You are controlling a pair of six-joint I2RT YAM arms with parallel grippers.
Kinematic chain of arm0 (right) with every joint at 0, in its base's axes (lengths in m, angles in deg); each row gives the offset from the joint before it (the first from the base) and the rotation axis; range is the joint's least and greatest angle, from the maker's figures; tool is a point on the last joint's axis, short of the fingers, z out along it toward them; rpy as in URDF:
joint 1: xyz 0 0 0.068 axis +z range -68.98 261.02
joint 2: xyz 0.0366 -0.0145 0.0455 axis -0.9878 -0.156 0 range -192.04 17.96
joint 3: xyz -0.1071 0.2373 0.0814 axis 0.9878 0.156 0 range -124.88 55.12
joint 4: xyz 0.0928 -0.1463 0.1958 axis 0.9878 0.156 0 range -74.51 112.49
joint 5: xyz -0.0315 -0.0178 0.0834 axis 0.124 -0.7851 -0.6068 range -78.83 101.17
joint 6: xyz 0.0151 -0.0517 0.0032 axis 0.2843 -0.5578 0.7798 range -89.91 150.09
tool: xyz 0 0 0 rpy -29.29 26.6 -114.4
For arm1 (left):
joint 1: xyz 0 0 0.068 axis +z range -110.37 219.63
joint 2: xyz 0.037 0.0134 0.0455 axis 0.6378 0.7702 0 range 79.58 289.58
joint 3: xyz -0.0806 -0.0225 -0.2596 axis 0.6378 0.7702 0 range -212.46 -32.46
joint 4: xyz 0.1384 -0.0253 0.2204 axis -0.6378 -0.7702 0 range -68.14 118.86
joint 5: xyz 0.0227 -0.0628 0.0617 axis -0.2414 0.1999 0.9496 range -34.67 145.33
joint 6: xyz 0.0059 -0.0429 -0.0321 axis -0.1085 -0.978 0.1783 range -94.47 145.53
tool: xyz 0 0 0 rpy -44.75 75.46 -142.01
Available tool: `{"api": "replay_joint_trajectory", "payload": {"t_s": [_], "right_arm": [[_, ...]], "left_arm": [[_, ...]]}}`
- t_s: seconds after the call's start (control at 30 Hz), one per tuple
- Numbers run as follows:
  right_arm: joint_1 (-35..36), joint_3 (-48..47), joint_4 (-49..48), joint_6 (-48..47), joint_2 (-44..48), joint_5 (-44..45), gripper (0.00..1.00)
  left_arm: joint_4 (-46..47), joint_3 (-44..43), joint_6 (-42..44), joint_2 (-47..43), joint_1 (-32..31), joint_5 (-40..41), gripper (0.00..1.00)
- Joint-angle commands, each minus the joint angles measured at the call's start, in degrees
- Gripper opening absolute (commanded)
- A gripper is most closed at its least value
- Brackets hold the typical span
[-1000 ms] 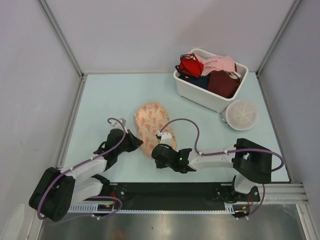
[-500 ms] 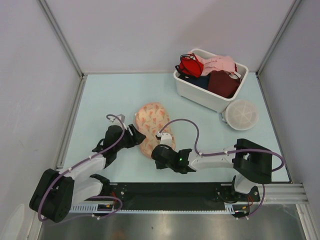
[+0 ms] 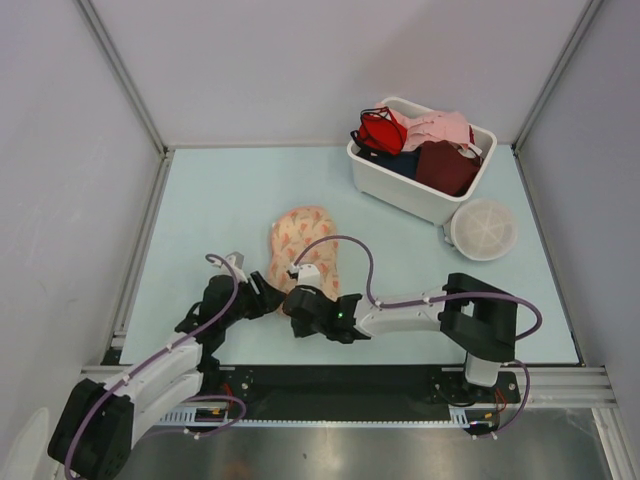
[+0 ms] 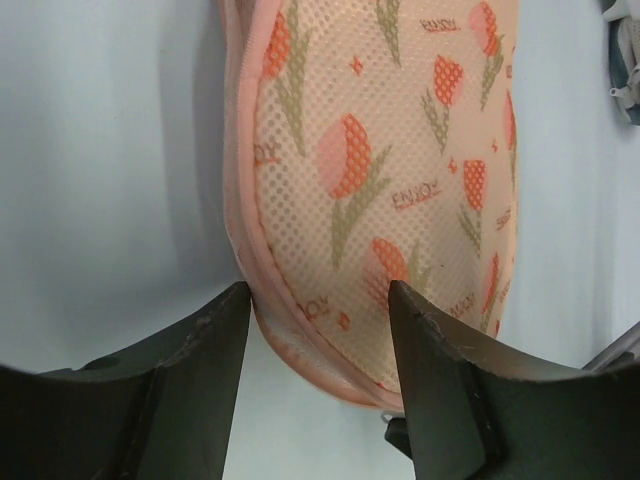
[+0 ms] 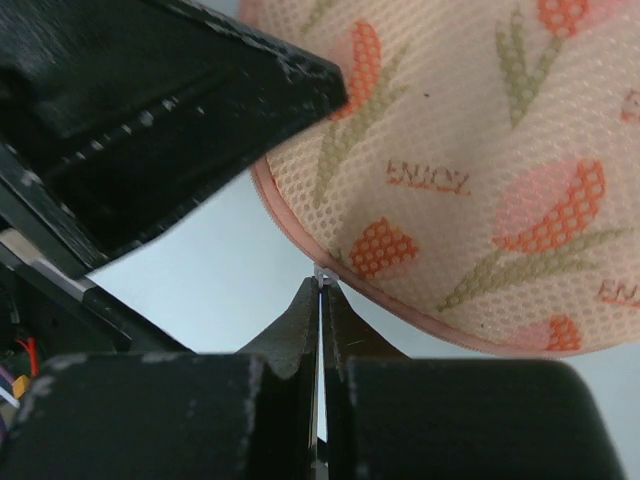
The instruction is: Unzip the laundry bag and remove the bra
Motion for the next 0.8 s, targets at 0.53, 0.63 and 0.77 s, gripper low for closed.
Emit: {"api": "replay_joint_trajectory", "payload": {"t_s": [0.53,0.63,0.77], "right_arm": [[0.5,-5.8,-1.9,-3.1,-3.2,-1.5,0.00],[0.6,-5.0,-1.8,-2.8,-2.6,-1.3,0.00],[0.4,-3.4,-1.8,-2.0,-1.4,-0.8,0.00]], "left_arm": [[-0.5,-2.6,-1.3,0.2,-1.6,3.9,0.00],[0.2,-3.2,-0.3,1.9,-1.2,3.7,0.00],[1.6,-4.7,0.7,4.5,0.9,2.0,0.00]]}}
